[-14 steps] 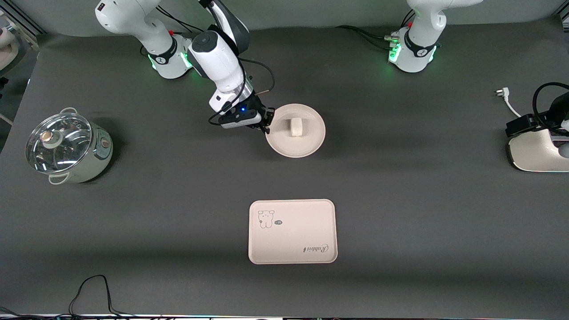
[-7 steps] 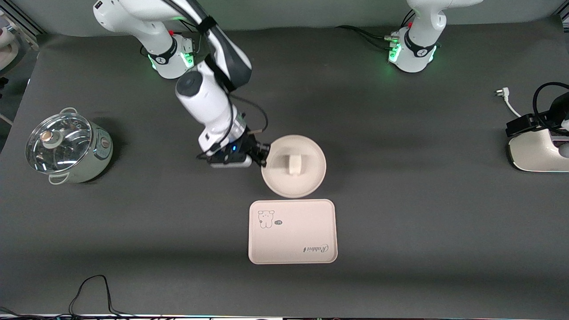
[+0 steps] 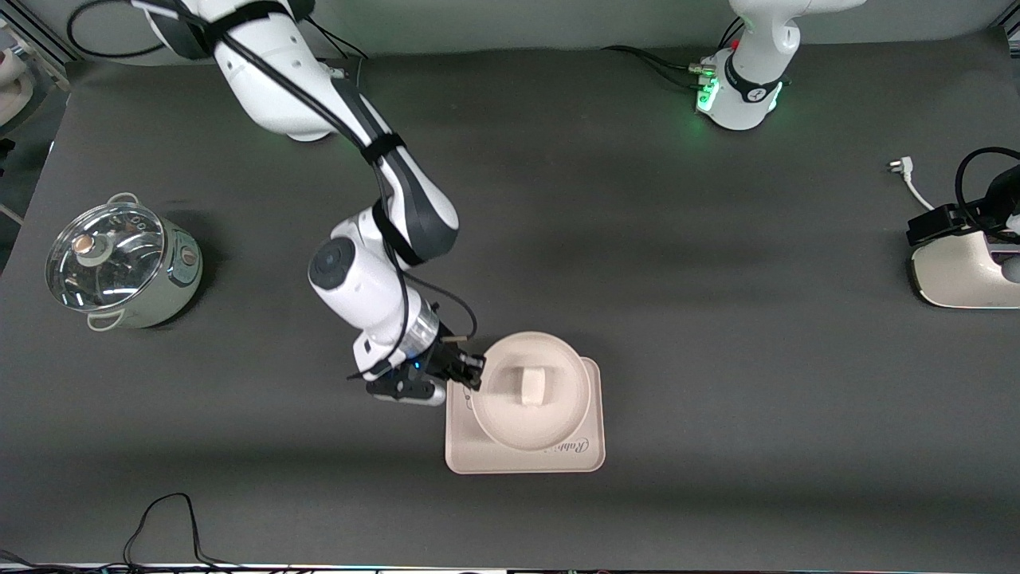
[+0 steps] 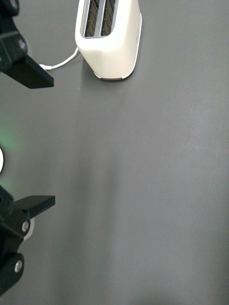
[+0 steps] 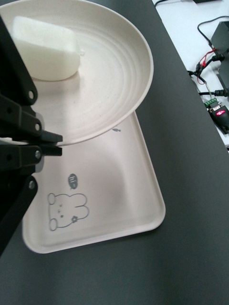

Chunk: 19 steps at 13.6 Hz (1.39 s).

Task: Place bun in plate and plate on tray
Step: 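Slide the plate with the right gripper onto the rabbit tray, then open the right gripper and lift it off the plate rim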

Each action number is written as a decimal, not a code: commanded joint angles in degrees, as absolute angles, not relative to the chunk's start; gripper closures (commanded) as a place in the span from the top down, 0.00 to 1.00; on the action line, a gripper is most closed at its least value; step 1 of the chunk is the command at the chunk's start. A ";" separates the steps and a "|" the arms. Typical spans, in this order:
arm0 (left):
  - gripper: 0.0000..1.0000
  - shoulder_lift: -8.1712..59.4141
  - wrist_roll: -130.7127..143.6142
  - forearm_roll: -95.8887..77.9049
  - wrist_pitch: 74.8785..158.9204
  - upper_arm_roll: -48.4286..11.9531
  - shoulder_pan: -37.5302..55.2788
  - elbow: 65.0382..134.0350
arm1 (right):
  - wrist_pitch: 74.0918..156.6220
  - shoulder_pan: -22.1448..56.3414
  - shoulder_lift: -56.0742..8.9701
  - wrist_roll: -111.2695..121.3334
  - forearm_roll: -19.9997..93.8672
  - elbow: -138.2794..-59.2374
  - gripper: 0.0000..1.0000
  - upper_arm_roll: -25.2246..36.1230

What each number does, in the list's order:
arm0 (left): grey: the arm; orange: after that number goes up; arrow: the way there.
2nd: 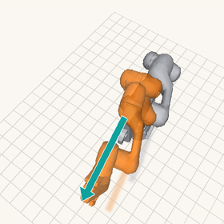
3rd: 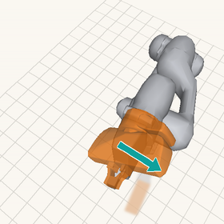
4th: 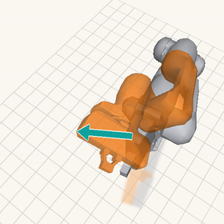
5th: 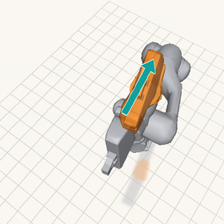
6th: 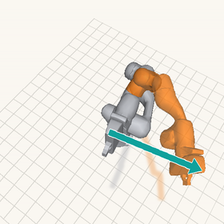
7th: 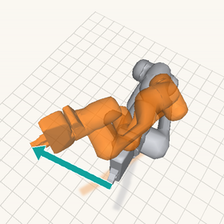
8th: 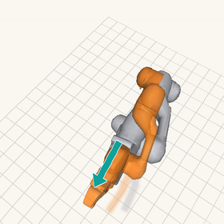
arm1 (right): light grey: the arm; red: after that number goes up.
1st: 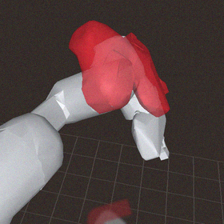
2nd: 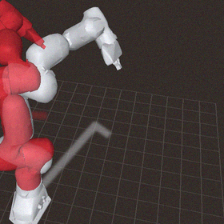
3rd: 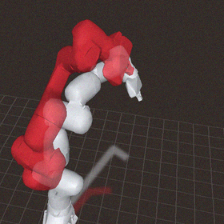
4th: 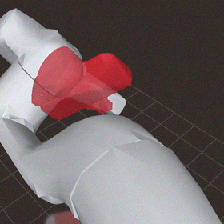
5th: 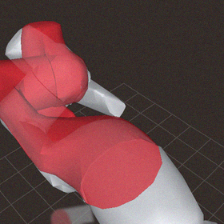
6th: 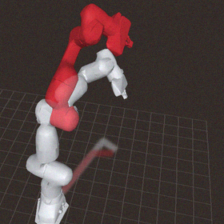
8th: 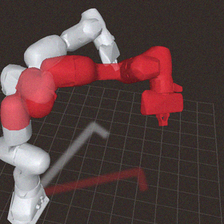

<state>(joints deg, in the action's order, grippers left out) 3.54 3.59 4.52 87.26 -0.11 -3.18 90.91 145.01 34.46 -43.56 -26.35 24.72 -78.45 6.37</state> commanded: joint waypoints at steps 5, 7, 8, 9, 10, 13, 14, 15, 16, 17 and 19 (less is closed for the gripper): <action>1.00 2.64 2.46 4.22 86.48 -0.09 -3.34 90.97 | 148.70 33.66 -56.95 -24.70 24.70 -67.23 0.00 6.24; 1.00 2.64 2.55 4.22 86.57 -0.09 -3.34 91.05 | 150.11 33.66 -58.79 -24.52 23.56 -67.24 0.00 6.24; 1.00 2.64 2.55 4.22 86.49 -0.09 -3.34 90.97 | 151.16 33.66 -59.41 -24.35 23.55 -67.41 0.00 6.24; 1.00 2.64 2.55 4.13 86.57 -0.09 -3.34 91.05 | 151.35 33.66 -59.76 -24.08 23.55 -67.59 0.00 6.24; 1.00 2.64 2.55 4.22 86.57 -0.09 -3.34 91.05 | 151.43 33.84 -59.94 -24.08 23.55 -67.67 0.00 6.24; 1.00 2.64 2.55 4.13 86.57 -0.09 -3.34 91.05 | 151.61 33.93 -60.03 -24.08 23.55 -67.76 0.16 6.15; 1.00 2.64 2.55 4.13 86.57 -0.09 -3.34 91.05 | 151.61 33.93 -60.12 -24.08 23.55 -67.68 0.43 6.15; 1.00 2.64 2.55 4.13 86.57 -0.09 -3.34 90.97 | 151.61 33.93 -60.12 -24.08 23.73 -67.68 0.85 6.15; 1.00 2.64 2.55 4.22 86.57 -0.09 -3.34 90.97 | 151.61 33.93 -59.94 -24.08 23.64 -67.68 0.89 6.24; 1.00 2.64 2.55 4.22 86.57 -0.09 -3.34 90.97 | 151.61 33.93 -59.77 -24.17 23.73 -67.68 1.00 6.24; 1.00 2.64 2.55 4.22 86.57 -0.09 -3.34 91.05 | 151.44 33.75 -59.24 -24.17 23.64 -67.68 1.00 6.24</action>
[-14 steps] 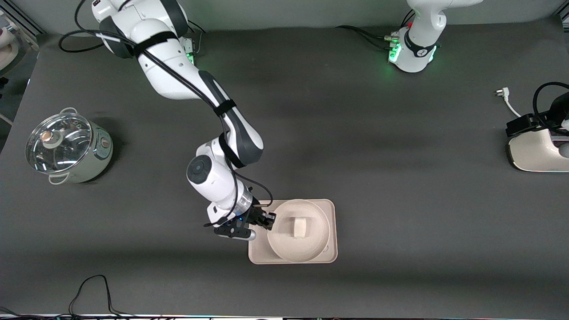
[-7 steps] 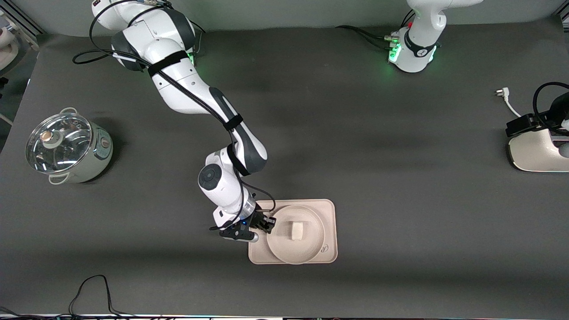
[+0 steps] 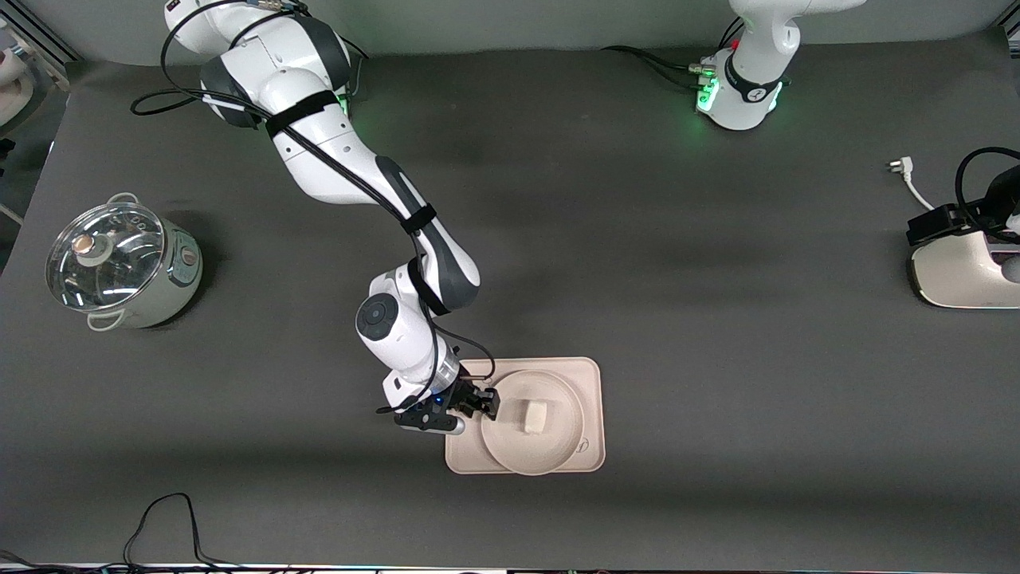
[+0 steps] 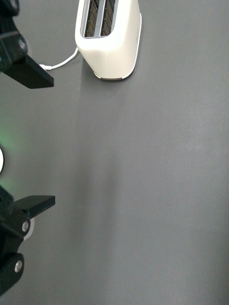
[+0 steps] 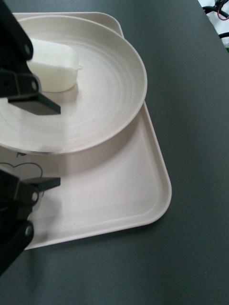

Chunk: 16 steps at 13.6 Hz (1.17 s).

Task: Place bun in plate and plate on tray
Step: 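Open the right gripper and lift it off the plate rim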

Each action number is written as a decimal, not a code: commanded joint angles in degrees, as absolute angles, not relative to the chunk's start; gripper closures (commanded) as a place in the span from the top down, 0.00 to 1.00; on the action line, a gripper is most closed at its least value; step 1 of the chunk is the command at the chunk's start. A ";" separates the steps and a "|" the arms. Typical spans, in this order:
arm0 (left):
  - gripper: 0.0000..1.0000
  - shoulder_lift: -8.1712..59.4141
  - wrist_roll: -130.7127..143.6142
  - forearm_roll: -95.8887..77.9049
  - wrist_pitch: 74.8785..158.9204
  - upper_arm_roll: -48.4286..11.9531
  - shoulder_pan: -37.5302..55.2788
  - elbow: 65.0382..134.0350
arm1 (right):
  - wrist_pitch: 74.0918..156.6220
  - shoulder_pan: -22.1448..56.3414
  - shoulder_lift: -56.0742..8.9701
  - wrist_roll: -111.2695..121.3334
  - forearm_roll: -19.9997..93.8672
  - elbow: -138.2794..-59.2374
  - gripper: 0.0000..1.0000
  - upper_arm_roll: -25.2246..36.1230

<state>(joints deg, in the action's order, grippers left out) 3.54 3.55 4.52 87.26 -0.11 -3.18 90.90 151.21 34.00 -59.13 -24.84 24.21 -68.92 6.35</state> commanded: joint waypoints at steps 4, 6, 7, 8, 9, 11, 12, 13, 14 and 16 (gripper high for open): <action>1.00 2.46 2.72 4.13 86.83 -0.09 -3.16 91.23 | 145.31 33.49 -54.43 -24.35 23.56 -69.95 1.00 6.68; 1.00 0.98 3.69 4.04 86.66 -0.17 -2.64 91.41 | 137.24 33.40 -48.63 -24.35 23.55 -71.89 1.00 7.91; 1.00 -0.43 4.30 4.04 86.75 -0.52 -2.55 92.02 | 131.89 32.27 -45.12 -24.52 23.47 -72.68 1.00 8.00; 1.00 -0.96 5.00 3.96 86.57 -0.61 -2.64 92.37 | 126.53 31.21 -41.96 -24.35 22.60 -73.21 1.00 8.09; 1.00 -1.58 5.71 3.87 86.49 -0.70 -2.55 92.81 | 121.69 29.98 -38.79 -24.26 21.11 -73.73 1.00 8.09; 1.00 -4.12 7.11 3.25 87.62 -2.89 -4.38 95.96 | 113.59 27.52 -31.07 -24.08 18.56 -76.62 1.00 8.00; 1.00 -4.48 7.21 3.25 87.97 -4.64 -5.53 96.24 | 109.99 25.86 -26.33 -24.00 17.07 -79.42 1.00 7.65; 1.00 -4.48 7.29 3.25 87.72 -5.79 -6.58 96.07 | 106.91 24.45 -21.93 -23.30 15.40 -81.89 1.00 7.30; 1.00 -4.48 7.12 3.25 87.45 -5.80 -6.59 96.06 | 103.57 22.78 -17.53 -20.33 13.03 -84.18 1.00 6.16; 1.00 -3.87 6.42 3.60 87.36 -5.28 -5.80 95.10 | 97.32 16.73 -9.62 -12.08 10.38 -88.31 1.00 4.22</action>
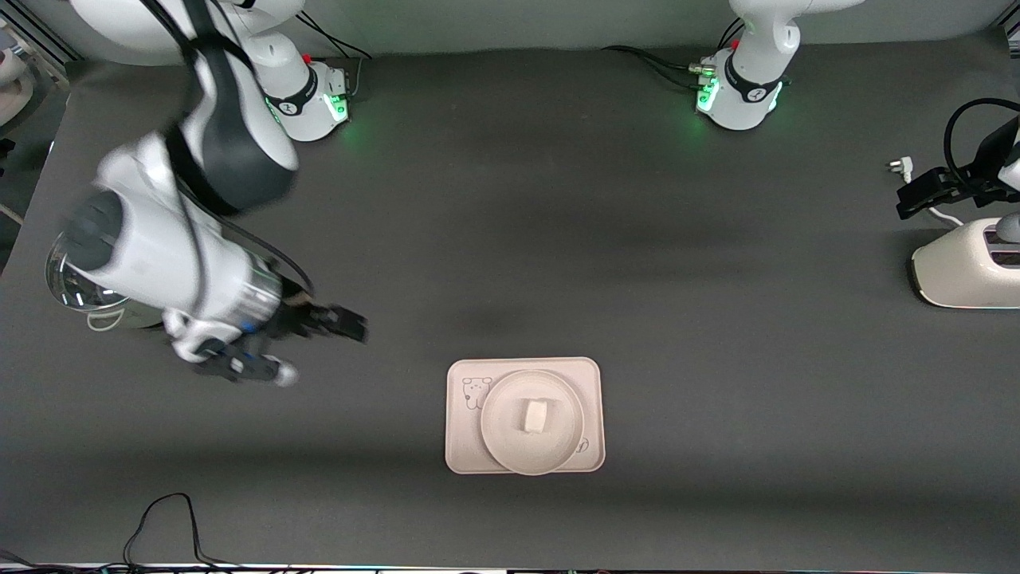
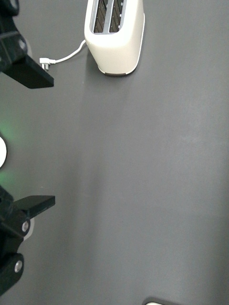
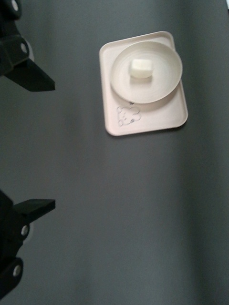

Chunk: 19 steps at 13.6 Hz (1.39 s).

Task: Place bun in plate and plate on tray

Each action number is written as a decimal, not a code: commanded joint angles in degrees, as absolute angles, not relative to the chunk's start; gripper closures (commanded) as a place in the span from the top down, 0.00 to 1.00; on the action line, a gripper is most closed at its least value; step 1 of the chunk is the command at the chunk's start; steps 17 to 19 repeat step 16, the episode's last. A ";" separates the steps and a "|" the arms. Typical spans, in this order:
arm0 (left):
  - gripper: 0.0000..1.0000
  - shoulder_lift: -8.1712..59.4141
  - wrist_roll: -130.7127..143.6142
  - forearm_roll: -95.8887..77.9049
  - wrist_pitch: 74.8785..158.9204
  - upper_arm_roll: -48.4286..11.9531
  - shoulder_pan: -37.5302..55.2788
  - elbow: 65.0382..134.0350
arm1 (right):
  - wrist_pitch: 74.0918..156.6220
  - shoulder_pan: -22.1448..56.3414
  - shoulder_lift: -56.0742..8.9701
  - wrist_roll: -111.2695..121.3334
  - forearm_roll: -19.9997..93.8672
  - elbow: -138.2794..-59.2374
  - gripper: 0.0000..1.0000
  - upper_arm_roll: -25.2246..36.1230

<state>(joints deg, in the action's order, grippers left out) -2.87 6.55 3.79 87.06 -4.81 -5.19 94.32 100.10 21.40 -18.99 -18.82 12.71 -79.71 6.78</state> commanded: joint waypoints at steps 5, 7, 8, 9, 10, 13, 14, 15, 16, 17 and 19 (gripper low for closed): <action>1.00 -3.69 7.03 3.25 87.28 -5.27 -5.98 94.13 | 89.92 9.32 -3.43 2.35 5.01 -90.62 1.00 6.58; 1.00 -3.60 7.03 3.34 87.36 -5.19 -5.98 93.96 | 89.65 9.40 -3.08 6.40 3.88 -90.70 1.00 10.27; 1.00 -3.52 7.12 3.34 87.45 -5.19 -5.98 93.96 | 89.65 9.40 -3.08 7.02 3.08 -90.70 1.00 11.24; 1.00 -3.52 7.12 3.34 87.45 -5.27 -5.98 93.96 | 89.74 9.40 -3.08 7.03 2.99 -90.79 1.00 11.77; 1.00 -3.52 7.12 3.34 87.45 -5.19 -5.98 93.87 | 89.74 9.32 -3.08 7.12 2.81 -90.79 1.00 12.21; 1.00 -3.60 7.12 3.43 87.36 -5.19 -5.98 93.78 | 89.74 9.40 -2.64 6.94 0.97 -90.70 1.00 12.30; 1.00 -3.52 7.12 3.43 87.36 -5.19 -5.98 93.78 | 89.74 9.49 -2.46 6.86 0.97 -90.70 1.00 12.30; 1.00 -3.52 7.12 3.43 87.45 -5.19 -5.98 93.78 | 89.74 9.49 -2.46 6.86 0.71 -90.70 1.00 12.30; 1.00 -3.52 6.86 3.51 87.36 -5.19 -5.98 93.52 | 89.74 9.49 -2.46 6.86 -0.08 -90.70 1.00 12.22; 1.00 -3.52 6.86 3.51 87.36 -5.19 -5.98 93.52 | 89.74 9.49 -2.46 6.86 -0.08 -90.70 1.00 12.22; 1.00 -3.52 6.86 3.51 87.36 -5.19 -5.98 93.52 | 89.74 9.49 -2.46 6.86 -0.08 -90.70 1.00 12.22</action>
